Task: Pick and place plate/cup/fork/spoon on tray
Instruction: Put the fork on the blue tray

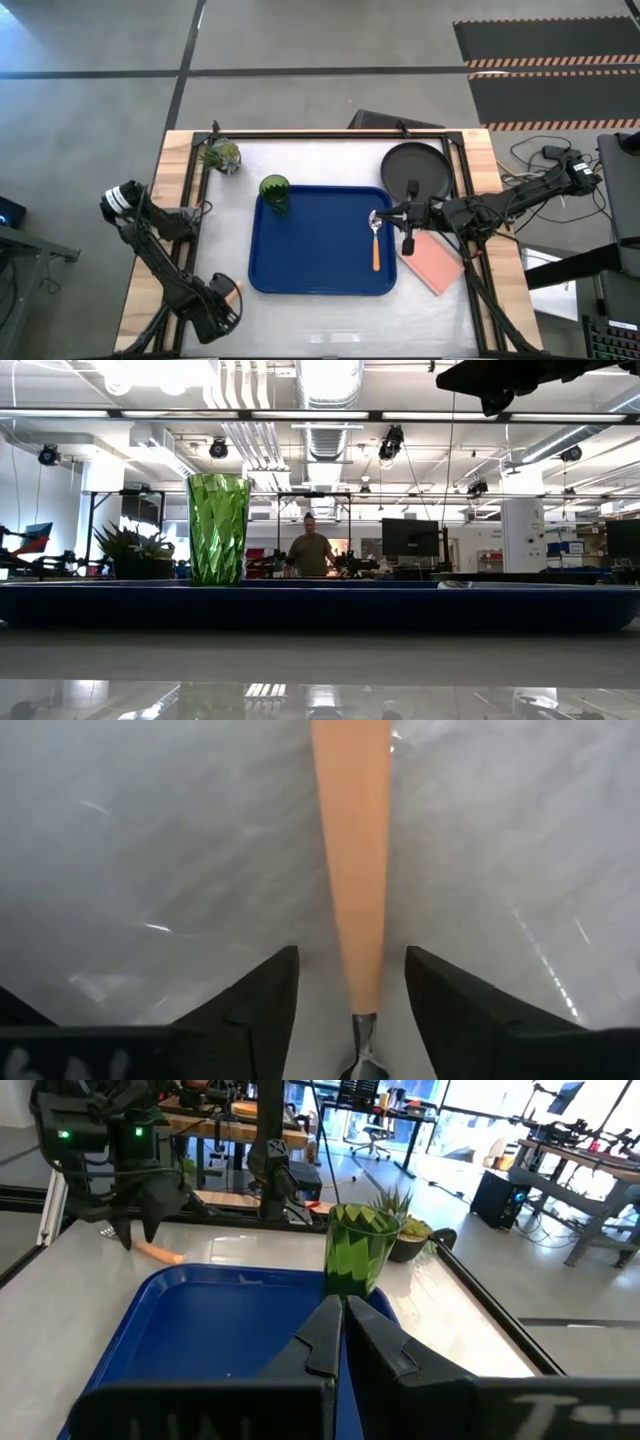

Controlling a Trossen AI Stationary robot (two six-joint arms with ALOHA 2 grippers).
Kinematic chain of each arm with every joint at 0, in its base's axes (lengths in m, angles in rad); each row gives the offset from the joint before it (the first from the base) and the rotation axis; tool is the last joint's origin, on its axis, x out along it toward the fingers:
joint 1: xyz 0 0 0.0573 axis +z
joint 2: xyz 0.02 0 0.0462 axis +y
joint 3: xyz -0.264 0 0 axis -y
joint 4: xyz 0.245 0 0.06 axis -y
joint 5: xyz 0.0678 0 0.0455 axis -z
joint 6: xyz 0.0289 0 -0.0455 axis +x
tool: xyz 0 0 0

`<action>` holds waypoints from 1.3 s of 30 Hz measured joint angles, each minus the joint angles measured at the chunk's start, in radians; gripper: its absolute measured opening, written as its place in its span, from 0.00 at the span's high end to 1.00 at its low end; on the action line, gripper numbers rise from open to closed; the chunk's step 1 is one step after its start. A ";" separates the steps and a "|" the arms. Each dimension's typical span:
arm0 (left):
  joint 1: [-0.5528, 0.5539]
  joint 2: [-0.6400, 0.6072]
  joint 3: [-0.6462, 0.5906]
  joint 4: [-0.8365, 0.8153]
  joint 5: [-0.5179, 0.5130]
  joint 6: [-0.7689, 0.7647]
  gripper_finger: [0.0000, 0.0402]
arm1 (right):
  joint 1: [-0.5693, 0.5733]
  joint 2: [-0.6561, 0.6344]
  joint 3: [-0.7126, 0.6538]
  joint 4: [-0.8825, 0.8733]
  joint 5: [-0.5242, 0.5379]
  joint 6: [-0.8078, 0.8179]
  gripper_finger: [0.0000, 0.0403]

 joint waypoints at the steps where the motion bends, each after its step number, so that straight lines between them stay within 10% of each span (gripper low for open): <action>1: 0.000 0.005 0.001 -0.001 0.001 0.004 0.59 | 0.000 0.000 0.000 0.001 0.000 0.000 0.98; 16: -0.002 0.008 0.001 0.002 0.033 0.068 0.95 | 0.000 0.000 0.000 -0.001 0.000 0.010 0.98; 39: -0.001 -0.033 0.149 0.001 0.002 0.236 0.95 | 0.000 0.000 0.000 -0.004 0.000 0.014 0.98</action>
